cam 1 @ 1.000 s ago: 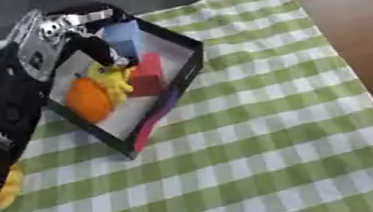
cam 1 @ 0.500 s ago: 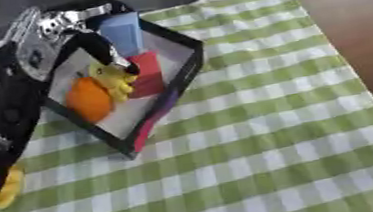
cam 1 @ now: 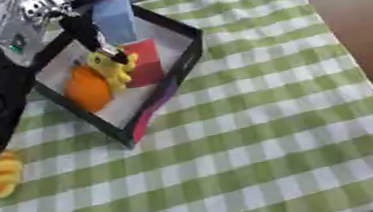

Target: Pick up objects on the table and place them in the box.

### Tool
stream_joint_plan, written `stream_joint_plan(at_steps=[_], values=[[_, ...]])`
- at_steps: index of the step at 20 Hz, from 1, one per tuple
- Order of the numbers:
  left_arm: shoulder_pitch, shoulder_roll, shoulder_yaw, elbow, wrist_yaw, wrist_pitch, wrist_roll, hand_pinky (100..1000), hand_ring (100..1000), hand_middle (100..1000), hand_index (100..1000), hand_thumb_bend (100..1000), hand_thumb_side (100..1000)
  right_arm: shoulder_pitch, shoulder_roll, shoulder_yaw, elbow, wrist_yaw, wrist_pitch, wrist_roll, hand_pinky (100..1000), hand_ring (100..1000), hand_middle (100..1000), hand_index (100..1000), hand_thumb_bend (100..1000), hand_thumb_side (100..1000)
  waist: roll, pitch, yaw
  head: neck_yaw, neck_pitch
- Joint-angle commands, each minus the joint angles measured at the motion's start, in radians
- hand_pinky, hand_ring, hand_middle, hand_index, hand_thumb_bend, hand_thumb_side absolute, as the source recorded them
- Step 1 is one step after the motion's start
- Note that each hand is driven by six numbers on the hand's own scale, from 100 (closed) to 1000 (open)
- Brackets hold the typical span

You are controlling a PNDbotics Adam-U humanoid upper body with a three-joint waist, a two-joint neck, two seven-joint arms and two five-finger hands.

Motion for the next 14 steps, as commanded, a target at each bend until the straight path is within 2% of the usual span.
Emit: stream_joint_plan(at_steps=[1,6,14], values=[[-0.019,0.038,0.008,-0.042,0.022,0.005,-0.004,906,882,848,920,808,330,0.003,-0.040,-0.008,-0.018,0.000,0.000,-0.001,789,718,703,843,100,527,0.001,-0.043,0.003,-0.009,0.014],[-0.010,0.057,0.007,-0.081,0.064,0.016,-0.016,908,874,845,921,771,350,0.010,-0.039,-0.010,-0.018,-0.003,-0.007,-0.003,790,718,703,843,100,526,-0.006,-0.047,0.016,-0.011,0.030],[-0.003,0.075,0.011,-0.120,0.103,0.040,-0.016,908,874,847,915,749,344,0.021,-0.036,-0.009,-0.018,0.003,-0.014,-0.001,790,718,704,843,100,525,-0.012,-0.049,0.023,-0.011,0.023]])
